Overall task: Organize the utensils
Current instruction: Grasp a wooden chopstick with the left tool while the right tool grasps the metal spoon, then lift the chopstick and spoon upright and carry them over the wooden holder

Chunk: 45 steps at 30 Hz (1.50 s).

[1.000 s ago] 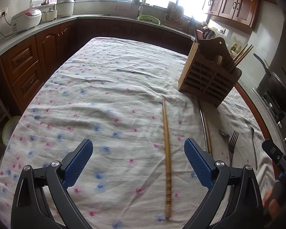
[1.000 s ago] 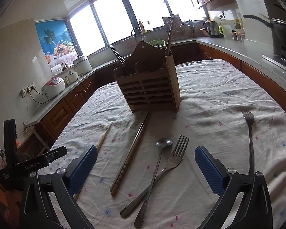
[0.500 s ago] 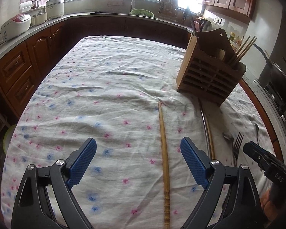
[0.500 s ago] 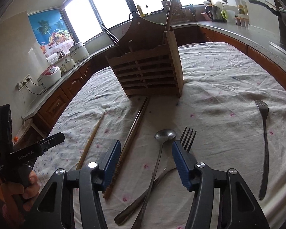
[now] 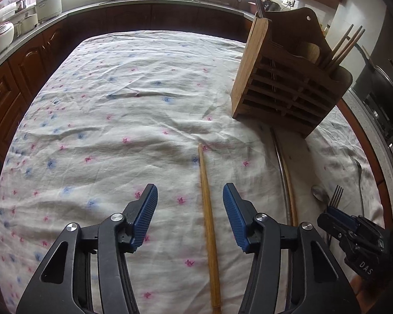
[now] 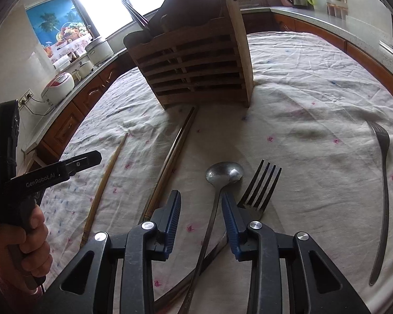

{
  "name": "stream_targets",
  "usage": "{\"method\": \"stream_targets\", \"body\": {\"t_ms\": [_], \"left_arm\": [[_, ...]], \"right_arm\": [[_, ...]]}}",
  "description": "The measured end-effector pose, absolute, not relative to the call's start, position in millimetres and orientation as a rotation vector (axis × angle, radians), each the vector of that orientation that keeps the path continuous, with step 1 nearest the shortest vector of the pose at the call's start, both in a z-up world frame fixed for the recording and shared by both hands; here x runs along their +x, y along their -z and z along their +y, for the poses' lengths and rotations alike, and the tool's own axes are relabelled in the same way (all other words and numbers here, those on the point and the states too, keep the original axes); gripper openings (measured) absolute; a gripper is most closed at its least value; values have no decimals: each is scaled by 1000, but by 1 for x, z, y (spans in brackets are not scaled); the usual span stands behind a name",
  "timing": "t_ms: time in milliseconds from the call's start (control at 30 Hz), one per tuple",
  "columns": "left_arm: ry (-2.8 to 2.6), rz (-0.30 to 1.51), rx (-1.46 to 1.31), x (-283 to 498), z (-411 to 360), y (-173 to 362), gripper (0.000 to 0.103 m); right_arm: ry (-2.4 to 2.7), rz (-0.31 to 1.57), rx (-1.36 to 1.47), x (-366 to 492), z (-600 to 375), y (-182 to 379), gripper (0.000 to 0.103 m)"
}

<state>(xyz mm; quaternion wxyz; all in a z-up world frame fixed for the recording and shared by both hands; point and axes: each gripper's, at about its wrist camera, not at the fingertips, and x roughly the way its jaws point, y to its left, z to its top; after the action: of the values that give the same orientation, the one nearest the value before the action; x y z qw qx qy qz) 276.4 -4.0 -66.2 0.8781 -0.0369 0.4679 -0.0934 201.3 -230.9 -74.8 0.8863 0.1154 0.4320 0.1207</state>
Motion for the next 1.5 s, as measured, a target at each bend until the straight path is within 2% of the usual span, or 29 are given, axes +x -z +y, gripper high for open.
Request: {"method": "stream_targets", "body": {"t_ms": [100,333,400,500,567,600,733,833,1500], "left_arm": [[206,993,-69,287,-9,70,39],[225,1009,-23,303,-22,75,38],[231,1033,-22,307,-24,82,27],[222,1012,30,306,-31,83,20],[230,1006,48,306,-35,84,8],[234,1003,51,306,-37,84,6],[248,992,36,303,-37,83,5],[256,975,8,296,-31,76,5],[296,807,-169,217,18,4,5]], "right_arm": [[-254,911,246,204,-232,78,26],[-251,917,245,212,-234,78,20],[-252,919,240,213,-234,78,20],[-255,928,226,216,-232,78,19],[-256,932,217,217,-231,78,18],[-255,933,213,217,-231,78,17],[-245,940,195,220,-231,78,8],[-256,940,205,220,-232,78,5],[-321,792,218,188,-226,34,4]]}}
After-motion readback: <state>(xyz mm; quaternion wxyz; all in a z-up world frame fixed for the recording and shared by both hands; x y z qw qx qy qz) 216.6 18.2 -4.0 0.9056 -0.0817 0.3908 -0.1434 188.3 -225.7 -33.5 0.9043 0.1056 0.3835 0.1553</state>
